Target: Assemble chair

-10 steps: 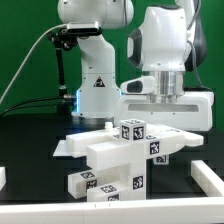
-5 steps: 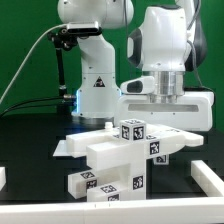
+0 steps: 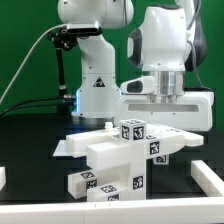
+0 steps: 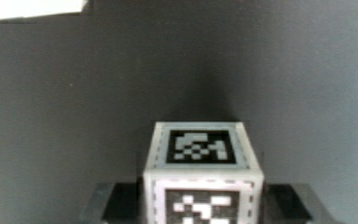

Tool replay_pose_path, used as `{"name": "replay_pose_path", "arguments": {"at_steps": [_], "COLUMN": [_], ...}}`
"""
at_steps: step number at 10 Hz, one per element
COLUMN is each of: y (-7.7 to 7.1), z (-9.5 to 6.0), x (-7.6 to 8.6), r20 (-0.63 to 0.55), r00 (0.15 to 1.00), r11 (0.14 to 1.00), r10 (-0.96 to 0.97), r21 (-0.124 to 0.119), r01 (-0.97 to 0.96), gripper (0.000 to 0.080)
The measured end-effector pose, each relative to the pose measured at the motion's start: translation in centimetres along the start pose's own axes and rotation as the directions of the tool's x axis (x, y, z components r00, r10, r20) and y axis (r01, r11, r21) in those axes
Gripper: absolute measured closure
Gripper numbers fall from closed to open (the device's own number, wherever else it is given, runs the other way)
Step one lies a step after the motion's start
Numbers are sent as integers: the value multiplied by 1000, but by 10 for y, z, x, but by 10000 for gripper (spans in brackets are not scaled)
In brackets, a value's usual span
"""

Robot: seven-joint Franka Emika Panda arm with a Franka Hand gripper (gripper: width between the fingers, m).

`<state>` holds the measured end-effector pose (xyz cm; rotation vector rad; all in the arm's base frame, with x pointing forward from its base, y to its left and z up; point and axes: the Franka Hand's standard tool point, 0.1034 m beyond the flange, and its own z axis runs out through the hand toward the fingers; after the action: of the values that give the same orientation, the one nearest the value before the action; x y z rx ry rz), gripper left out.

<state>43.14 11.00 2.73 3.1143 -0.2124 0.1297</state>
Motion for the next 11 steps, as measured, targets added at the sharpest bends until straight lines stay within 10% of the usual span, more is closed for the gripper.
{"name": "replay_pose_path", "arguments": {"at_steps": [6, 11], "y": [-15, 58], "z": [-78, -138], "x": [-28, 68], "r20": [59, 19], "r00": [998, 986], "r11": [997, 982], "r10": [-35, -163], "r21": [77, 99], "r01": [30, 161], "gripper": [518, 518]}}
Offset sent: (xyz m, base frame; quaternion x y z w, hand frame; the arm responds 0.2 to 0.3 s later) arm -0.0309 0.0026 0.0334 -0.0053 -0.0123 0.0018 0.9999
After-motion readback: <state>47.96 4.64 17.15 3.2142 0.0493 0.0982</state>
